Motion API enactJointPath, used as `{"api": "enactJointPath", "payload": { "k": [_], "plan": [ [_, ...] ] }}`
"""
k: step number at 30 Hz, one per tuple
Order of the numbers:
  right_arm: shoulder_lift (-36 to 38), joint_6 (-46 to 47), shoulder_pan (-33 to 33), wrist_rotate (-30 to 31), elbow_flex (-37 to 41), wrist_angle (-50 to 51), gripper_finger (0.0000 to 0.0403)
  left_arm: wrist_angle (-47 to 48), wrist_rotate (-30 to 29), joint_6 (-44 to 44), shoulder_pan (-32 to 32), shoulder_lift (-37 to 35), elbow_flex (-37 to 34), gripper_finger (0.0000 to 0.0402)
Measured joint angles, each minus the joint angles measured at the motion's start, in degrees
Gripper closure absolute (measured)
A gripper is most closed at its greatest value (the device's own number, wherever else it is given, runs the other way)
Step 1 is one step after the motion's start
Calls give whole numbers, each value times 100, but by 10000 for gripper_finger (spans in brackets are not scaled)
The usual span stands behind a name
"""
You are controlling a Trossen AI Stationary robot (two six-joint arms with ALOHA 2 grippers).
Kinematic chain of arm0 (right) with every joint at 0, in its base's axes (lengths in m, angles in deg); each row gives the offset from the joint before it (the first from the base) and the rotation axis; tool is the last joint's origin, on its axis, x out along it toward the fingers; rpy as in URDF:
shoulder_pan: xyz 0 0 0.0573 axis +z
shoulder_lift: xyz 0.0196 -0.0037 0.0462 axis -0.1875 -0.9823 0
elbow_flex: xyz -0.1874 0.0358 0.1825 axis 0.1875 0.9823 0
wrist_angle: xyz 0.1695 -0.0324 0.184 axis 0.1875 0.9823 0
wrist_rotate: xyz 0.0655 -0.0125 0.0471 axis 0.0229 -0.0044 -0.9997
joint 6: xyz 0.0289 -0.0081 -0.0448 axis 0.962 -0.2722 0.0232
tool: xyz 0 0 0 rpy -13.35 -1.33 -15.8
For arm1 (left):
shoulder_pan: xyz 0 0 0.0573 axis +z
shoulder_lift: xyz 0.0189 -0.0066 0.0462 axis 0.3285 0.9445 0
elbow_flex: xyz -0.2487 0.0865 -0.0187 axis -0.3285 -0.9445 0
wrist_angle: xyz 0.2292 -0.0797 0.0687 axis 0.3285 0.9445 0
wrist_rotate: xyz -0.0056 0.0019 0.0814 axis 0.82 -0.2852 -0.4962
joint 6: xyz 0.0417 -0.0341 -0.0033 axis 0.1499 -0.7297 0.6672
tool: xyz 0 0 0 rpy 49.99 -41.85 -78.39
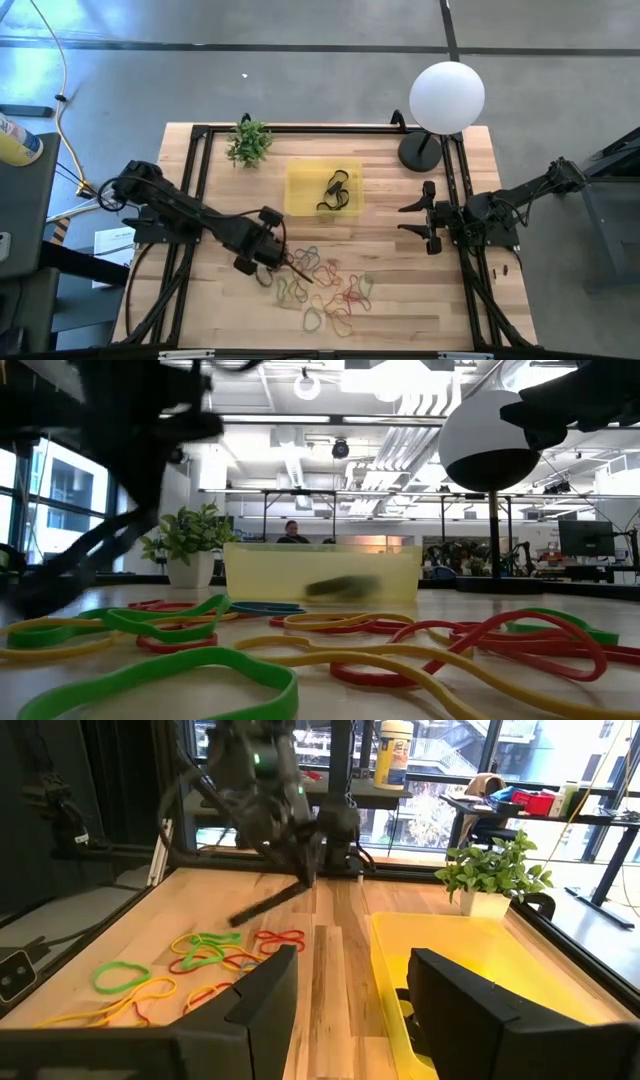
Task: Pick and place rubber bands into bin
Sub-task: Put the black rubber band into the yellow bin
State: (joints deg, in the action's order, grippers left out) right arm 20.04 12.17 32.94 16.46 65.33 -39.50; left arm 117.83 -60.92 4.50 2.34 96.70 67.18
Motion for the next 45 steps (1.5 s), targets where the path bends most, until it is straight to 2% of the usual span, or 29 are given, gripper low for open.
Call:
{"api": "enactJointPath", "payload": {
  "k": [9,12,18,21,26,33,39,45],
  "plan": [
    [0,88,-1,2,0,0,222,356,-1392,1033,69,0,1320,401],
    [0,90,-2,2,2,2,222,344,-1632,1475,253,-2,1674,401],
    [0,132,0,4,0,45,222,90,-1684,2502,940,-2,2074,401],
    [2,134,-1,17,0,119,222,-271,-1478,3013,1423,-2,2084,401],
    [0,156,-1,156,0,181,222,-999,-666,3566,2332,41,2052,401],
    [0,157,0,231,0,209,222,-1464,364,3853,3319,247,2028,401],
    [0,160,0,270,0,250,222,-1744,879,3988,3662,621,2038,401],
    [0,242,0,310,0,289,222,-2008,978,4110,3781,1043,2038,401]
  ]
}}
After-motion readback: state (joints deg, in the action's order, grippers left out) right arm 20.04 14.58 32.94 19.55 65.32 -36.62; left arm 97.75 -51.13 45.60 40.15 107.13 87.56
